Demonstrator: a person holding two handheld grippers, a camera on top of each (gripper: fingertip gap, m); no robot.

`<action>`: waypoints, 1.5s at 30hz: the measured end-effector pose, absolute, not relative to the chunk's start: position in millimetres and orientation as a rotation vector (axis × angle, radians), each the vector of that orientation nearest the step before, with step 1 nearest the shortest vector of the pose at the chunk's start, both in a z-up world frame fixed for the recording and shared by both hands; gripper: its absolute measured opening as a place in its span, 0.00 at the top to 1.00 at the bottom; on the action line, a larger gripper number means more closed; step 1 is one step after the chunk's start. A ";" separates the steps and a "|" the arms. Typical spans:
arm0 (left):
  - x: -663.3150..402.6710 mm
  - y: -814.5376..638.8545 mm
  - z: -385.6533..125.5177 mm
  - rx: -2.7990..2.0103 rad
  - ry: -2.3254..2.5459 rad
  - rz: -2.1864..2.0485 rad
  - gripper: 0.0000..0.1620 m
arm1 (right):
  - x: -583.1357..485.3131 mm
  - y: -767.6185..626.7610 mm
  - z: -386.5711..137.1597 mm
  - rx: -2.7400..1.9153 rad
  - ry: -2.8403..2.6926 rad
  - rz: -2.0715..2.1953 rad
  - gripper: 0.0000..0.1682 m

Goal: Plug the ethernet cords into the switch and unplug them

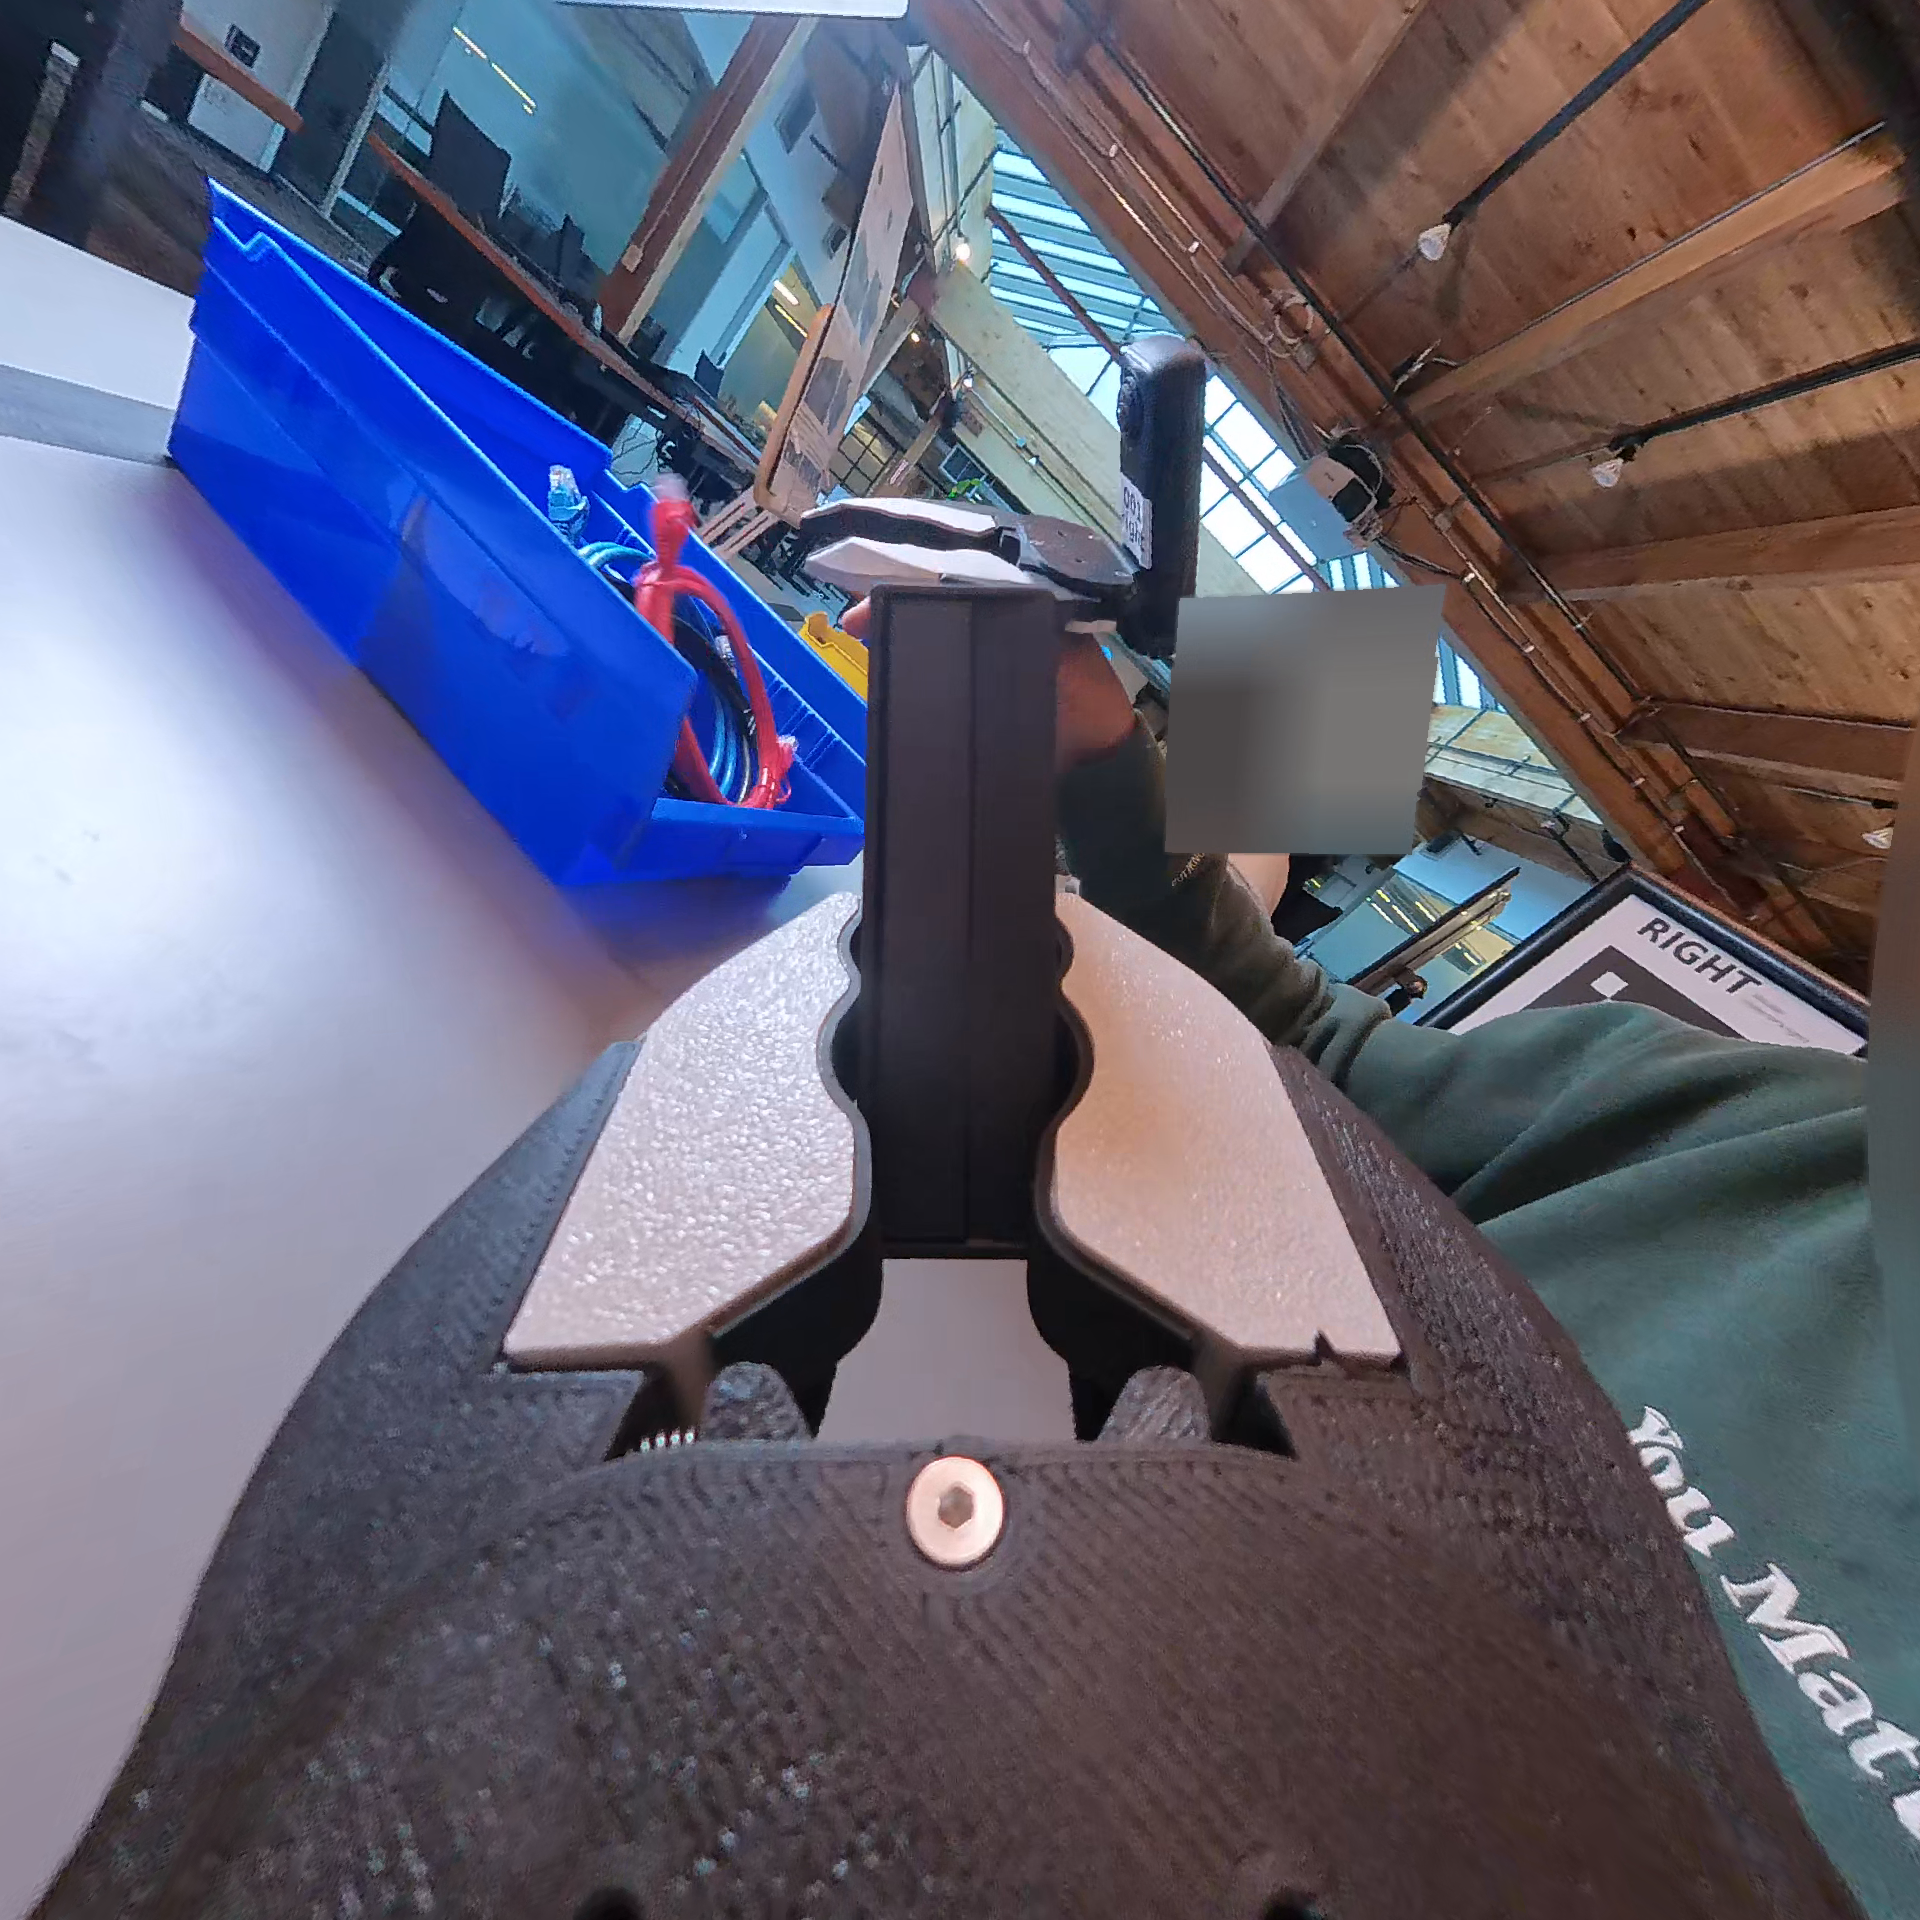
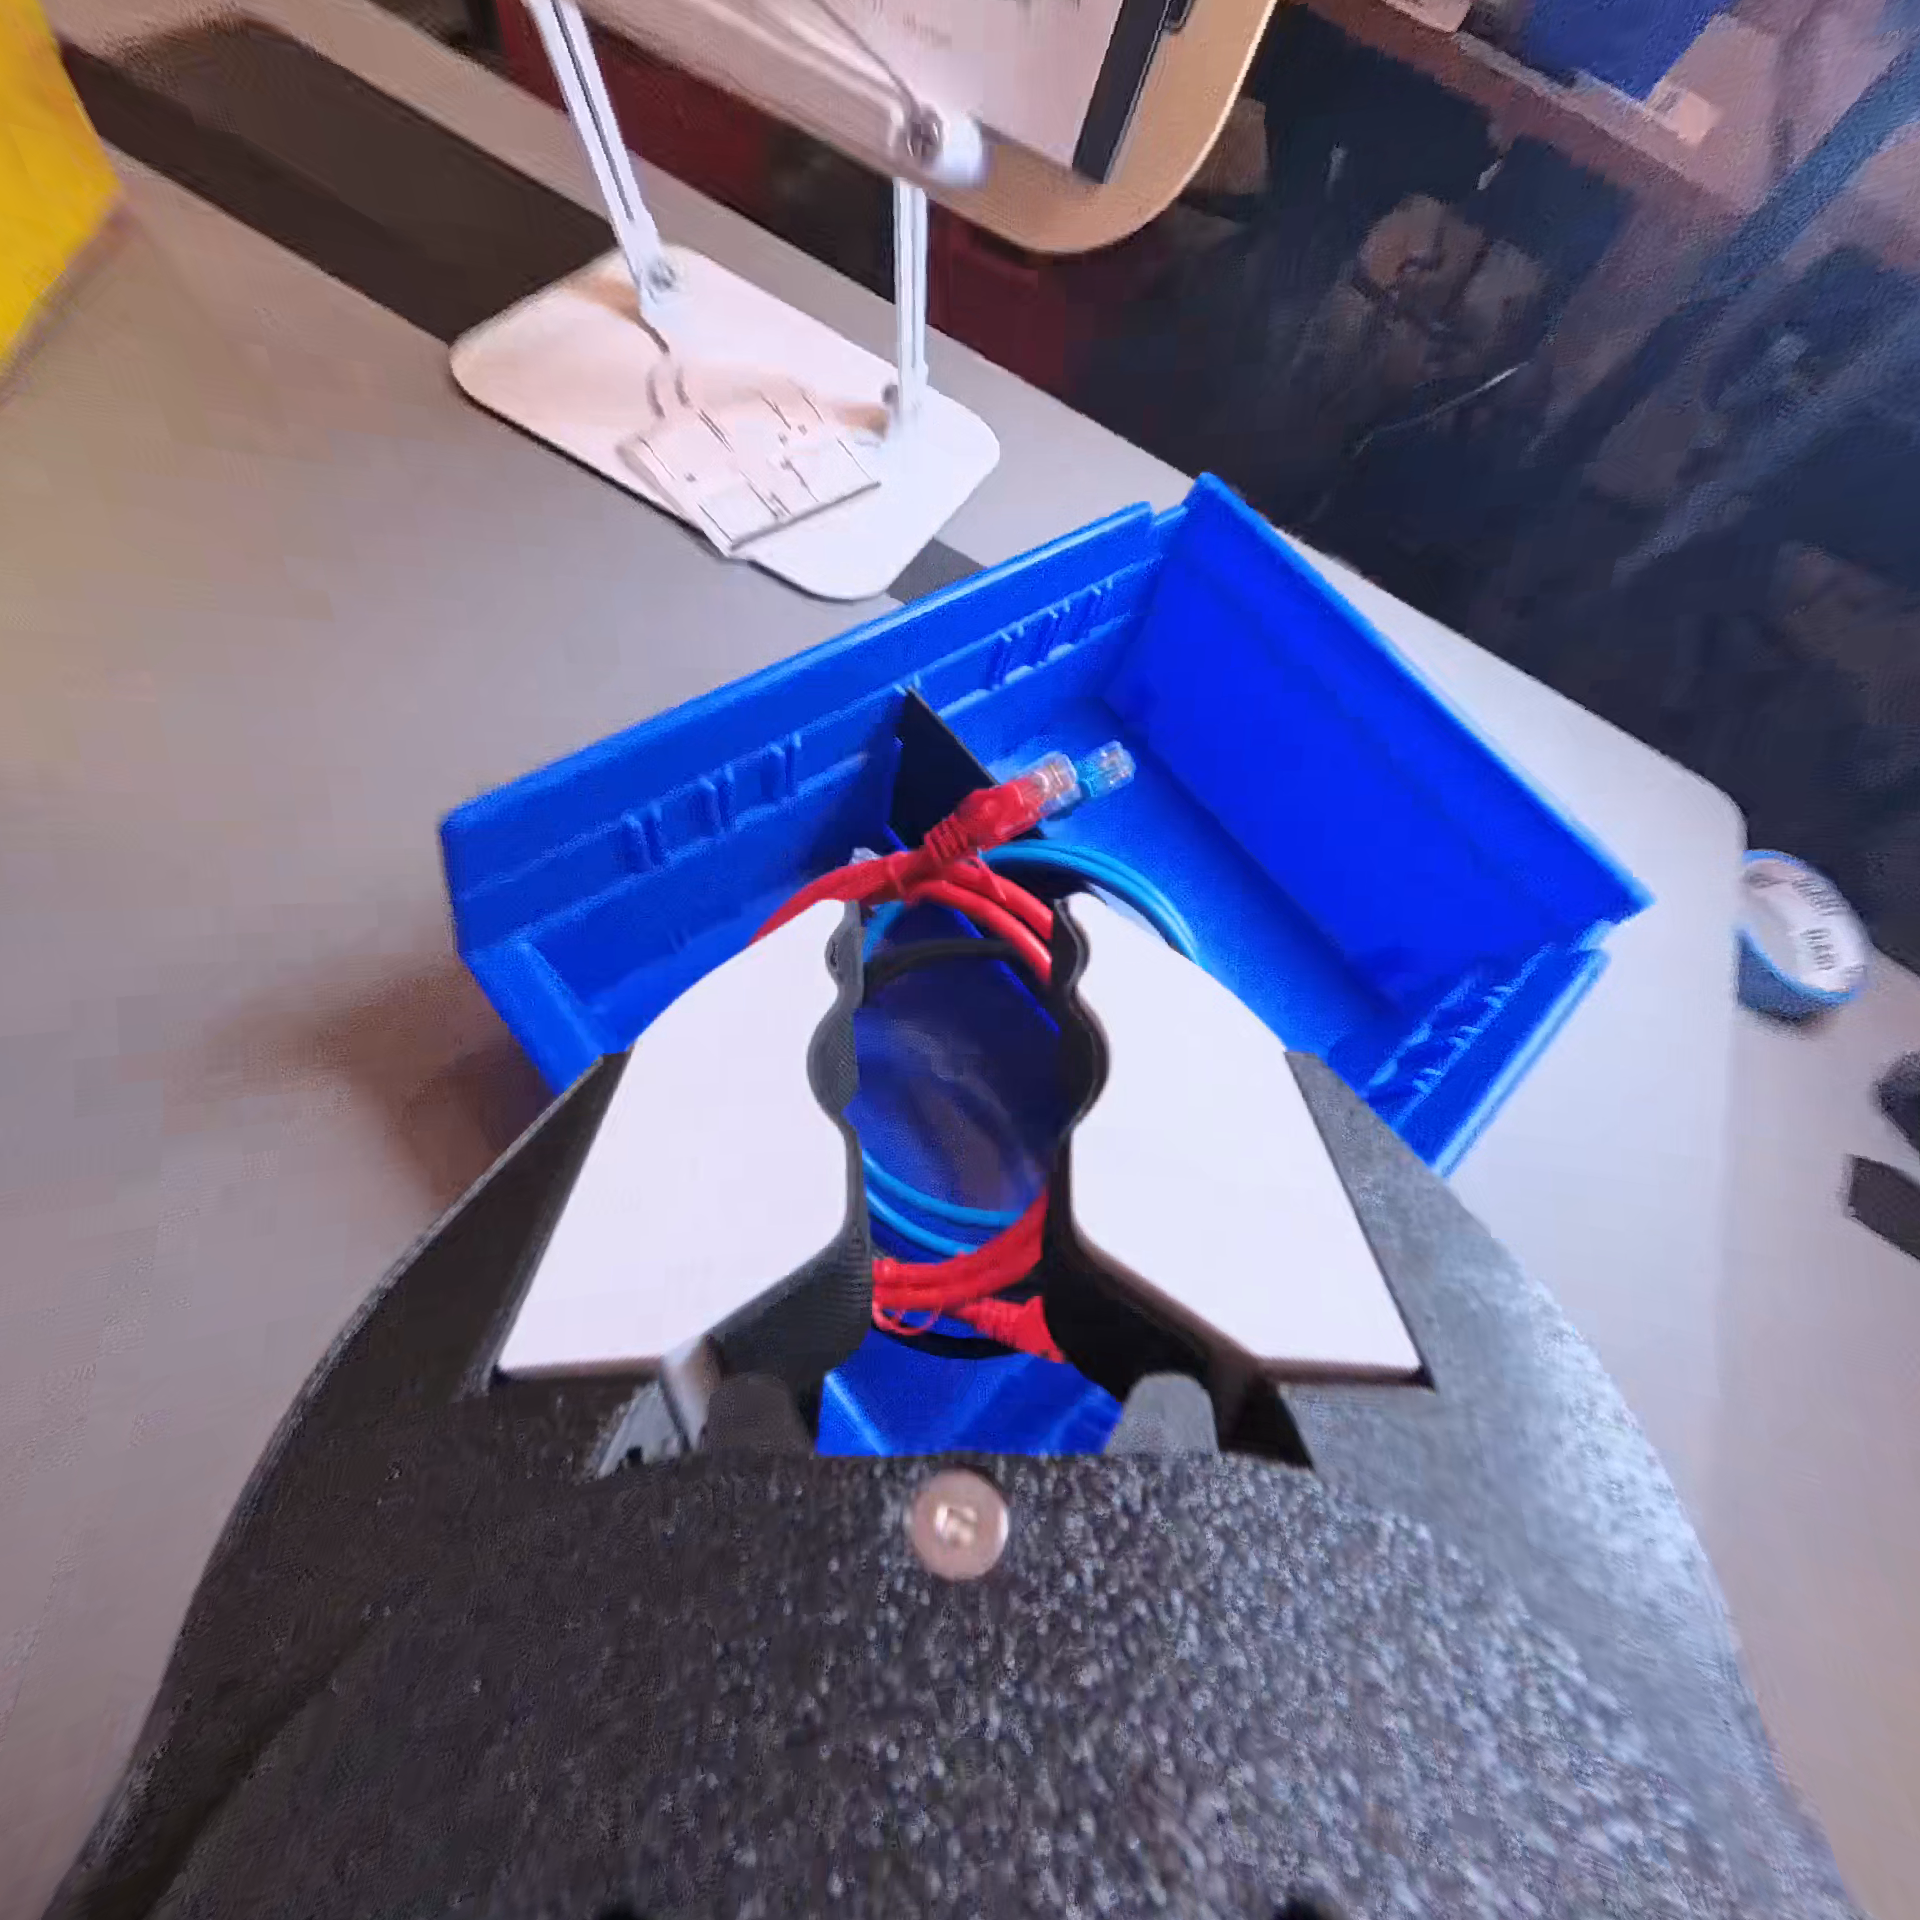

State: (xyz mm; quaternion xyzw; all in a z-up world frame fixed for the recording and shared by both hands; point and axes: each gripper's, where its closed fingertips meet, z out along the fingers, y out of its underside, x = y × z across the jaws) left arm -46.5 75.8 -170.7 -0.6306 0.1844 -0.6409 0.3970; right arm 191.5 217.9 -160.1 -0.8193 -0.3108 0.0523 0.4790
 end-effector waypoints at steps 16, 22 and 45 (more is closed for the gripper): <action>-44.4 76.6 -176.9 -1.591 0.478 -1.625 0.82 | 74.0 165.5 -164.0 -1.812 -1.173 0.300 0.82; -42.4 71.9 -170.2 -1.546 0.408 -1.784 0.82 | -18.0 68.2 -155.0 -1.434 -1.437 0.544 0.56; -6.0 3.1 -189.5 -1.703 0.834 -2.096 0.79 | -18.8 19.1 -202.1 -1.268 -1.841 0.585 0.58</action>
